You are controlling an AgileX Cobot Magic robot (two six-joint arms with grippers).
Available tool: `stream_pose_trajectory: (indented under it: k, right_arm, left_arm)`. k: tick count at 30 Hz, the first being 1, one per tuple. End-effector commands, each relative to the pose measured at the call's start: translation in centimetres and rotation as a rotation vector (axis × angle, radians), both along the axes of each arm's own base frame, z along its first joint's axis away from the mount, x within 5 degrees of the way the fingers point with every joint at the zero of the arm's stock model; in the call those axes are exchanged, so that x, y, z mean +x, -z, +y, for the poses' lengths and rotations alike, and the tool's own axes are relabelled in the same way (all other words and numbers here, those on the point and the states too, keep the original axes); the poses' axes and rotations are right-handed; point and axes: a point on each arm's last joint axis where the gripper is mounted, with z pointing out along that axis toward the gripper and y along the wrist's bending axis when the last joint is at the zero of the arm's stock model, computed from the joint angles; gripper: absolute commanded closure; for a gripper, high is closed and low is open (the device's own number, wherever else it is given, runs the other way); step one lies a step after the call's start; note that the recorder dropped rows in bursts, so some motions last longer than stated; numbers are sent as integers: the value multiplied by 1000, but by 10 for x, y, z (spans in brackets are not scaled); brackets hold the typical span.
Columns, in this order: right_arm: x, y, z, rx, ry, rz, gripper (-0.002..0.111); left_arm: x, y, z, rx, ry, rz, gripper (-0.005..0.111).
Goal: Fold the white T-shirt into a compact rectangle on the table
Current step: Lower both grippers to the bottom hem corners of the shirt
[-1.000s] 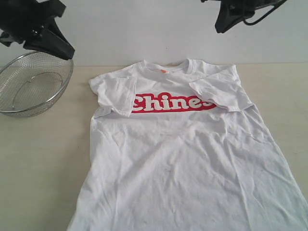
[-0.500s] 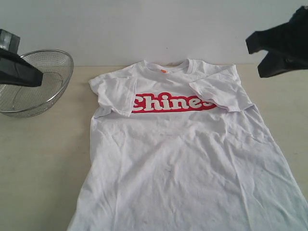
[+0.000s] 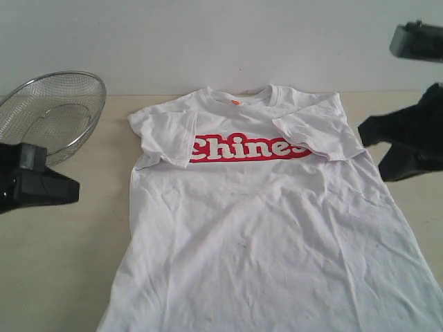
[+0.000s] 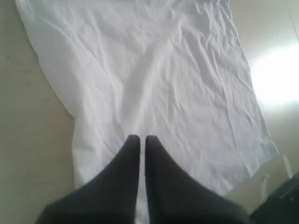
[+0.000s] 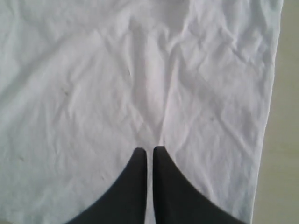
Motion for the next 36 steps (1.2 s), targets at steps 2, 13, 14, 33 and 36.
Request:
stream_pose_trajectory:
  k: [2,13,14,33,36]
  right_arm:
    - [-14,27,-3,-31,-2,79,108]
    - [-40,72,4,59,-22,182,108]
    - [-43,75,4,59,-24,201,108]
    - [-77,38,5,112,-18,18,108]
    - [-84,34,2,85,-4,16,108]
  left_arm:
    - [-14,13,-6,-44,100,83,102]
    - [-49,51,-7,-75,143,282,102]
    - [-54,58,-7,-67,141,306,102]
    - [-52,67,8,125,73,374,102]
    - [-47,74,10,144,37,425,102]
